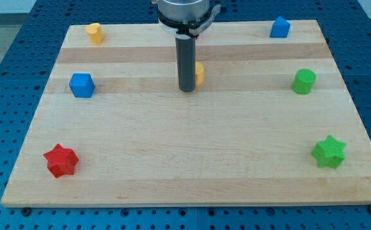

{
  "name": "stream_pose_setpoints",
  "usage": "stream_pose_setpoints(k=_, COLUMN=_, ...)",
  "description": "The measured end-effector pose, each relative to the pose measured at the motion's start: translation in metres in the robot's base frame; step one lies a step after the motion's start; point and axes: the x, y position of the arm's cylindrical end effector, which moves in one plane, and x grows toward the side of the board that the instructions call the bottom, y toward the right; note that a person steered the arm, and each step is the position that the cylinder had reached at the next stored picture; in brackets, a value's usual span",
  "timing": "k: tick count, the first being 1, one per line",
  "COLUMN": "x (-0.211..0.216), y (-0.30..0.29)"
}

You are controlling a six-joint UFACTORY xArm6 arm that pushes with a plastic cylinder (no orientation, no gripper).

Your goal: Push the heart into the hexagon

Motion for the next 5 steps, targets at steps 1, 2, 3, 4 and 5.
stream_pose_setpoints(k=1, x=-0.002, y=-0.008)
stream_pose_setpoints(k=2, x=-0.02, y=-0.066)
stream_pose_setpoints(k=3, x=-0.052, y=-0.128)
stream_pose_setpoints(k=4, x=-0.075, y=-0.186)
stream_pose_setpoints(k=5, x=-0.098, y=-0.241)
